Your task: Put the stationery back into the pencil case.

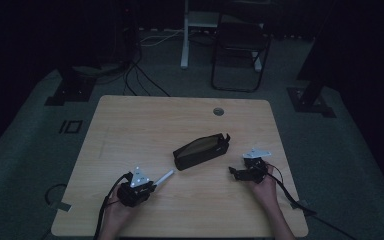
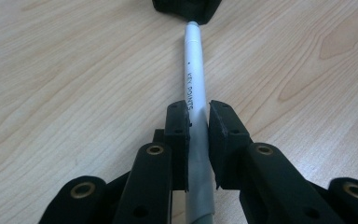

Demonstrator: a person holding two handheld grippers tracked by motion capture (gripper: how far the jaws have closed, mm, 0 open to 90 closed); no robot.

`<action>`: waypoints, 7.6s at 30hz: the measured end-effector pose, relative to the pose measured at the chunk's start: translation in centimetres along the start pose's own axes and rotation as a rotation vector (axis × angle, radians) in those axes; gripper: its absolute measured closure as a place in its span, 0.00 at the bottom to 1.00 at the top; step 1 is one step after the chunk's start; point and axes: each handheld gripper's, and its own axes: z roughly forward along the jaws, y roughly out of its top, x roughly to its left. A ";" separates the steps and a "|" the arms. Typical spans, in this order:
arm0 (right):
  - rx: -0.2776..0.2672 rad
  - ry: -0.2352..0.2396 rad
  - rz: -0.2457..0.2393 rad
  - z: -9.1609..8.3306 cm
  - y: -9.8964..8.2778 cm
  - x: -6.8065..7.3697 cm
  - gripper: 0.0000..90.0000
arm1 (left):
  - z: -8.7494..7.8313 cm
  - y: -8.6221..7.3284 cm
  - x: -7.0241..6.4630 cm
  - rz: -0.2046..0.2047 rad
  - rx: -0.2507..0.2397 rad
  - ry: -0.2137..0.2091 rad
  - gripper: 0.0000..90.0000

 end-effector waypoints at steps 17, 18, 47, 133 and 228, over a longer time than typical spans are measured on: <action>0.000 0.000 0.000 0.0 0.0 0.0 0.20 | -1.4 0.6 0.3 0.013 -0.035 -0.003 0.88; 0.000 0.000 0.000 0.0 0.0 0.0 0.20 | -1.4 0.6 0.3 0.015 -0.039 -0.004 0.88; 0.000 0.000 0.000 0.0 0.0 0.0 0.20 | -4.4 3.4 0.6 0.093 -0.088 0.023 0.88; 0.000 0.000 0.000 0.0 0.0 0.0 0.20 | -3.2 8.5 1.6 0.119 -0.178 -0.048 0.88; -0.002 0.000 -0.003 0.0 0.0 0.0 0.20 | 0.0 13.9 2.7 0.142 -0.253 -0.187 0.88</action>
